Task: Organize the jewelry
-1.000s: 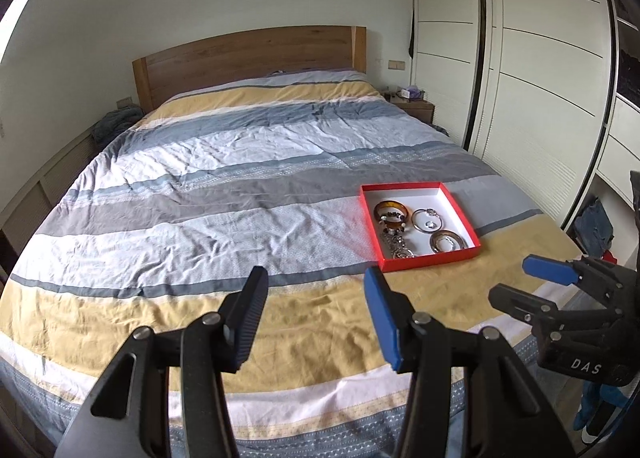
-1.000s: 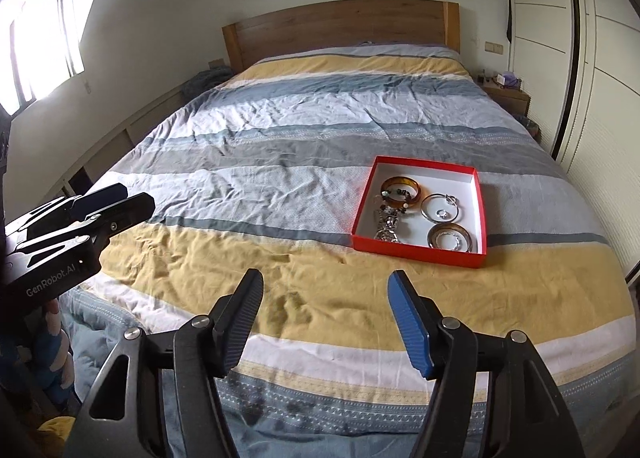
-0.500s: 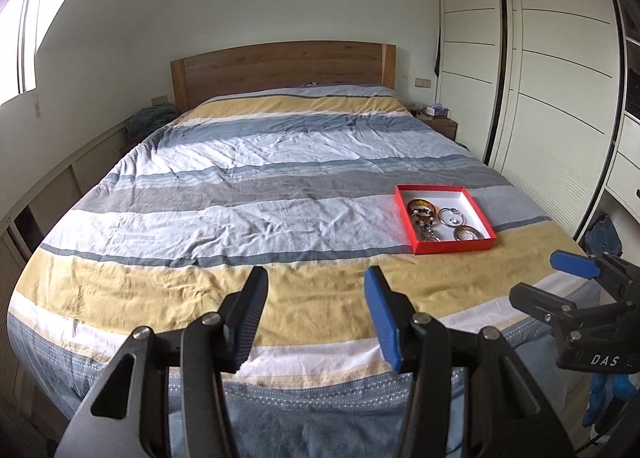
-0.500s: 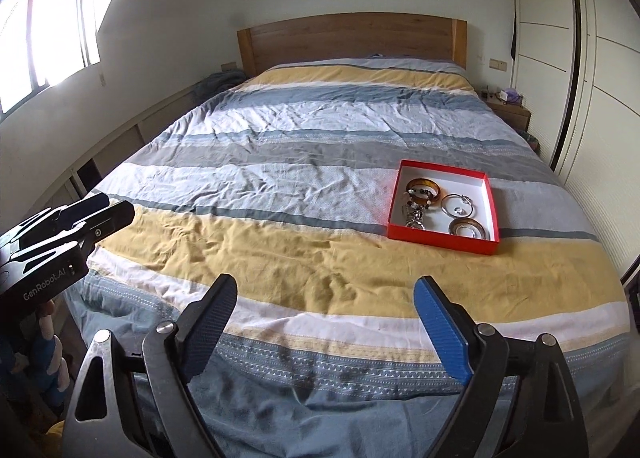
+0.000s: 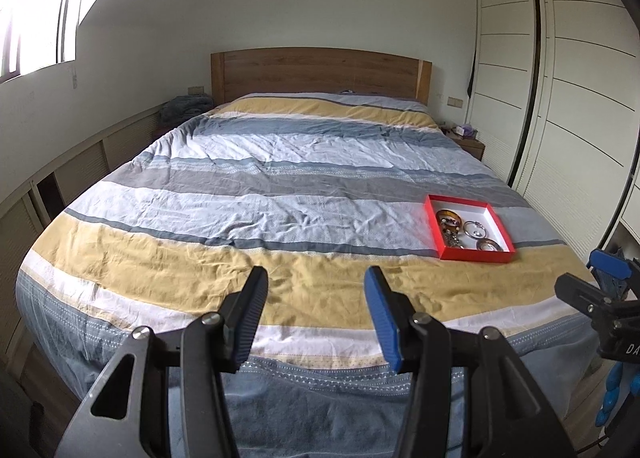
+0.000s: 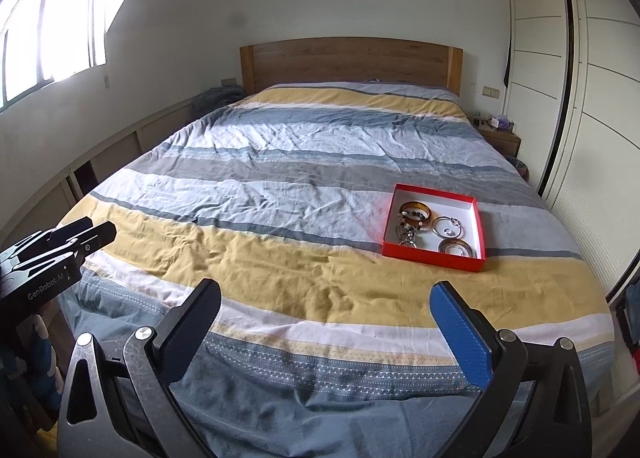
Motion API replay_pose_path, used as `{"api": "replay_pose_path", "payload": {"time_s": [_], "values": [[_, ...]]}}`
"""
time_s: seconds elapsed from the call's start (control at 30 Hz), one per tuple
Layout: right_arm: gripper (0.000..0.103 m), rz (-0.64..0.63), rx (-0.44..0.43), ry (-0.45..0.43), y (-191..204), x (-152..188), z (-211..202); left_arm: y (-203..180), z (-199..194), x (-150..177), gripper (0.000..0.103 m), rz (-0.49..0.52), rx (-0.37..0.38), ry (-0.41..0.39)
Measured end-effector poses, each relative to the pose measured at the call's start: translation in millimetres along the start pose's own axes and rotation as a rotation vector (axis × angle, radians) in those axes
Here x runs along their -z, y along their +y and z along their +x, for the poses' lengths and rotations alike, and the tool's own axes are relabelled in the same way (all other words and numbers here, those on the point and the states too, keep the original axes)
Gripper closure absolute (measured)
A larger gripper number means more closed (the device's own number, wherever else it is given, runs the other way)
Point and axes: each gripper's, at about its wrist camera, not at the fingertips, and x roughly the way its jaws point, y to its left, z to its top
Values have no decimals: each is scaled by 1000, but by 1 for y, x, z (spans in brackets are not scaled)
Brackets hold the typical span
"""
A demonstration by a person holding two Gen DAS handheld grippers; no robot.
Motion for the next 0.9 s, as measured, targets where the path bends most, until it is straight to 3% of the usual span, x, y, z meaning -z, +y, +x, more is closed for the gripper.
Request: {"api": "replay_pose_path", "payload": {"time_s": [0.33, 0.9], "values": [[0, -2, -16, 15, -2, 7, 9, 0, 8, 6, 55, 6, -33, 4], [0, -2, -31, 131, -10, 23, 64, -4, 61, 33, 55, 40, 7, 134]]}}
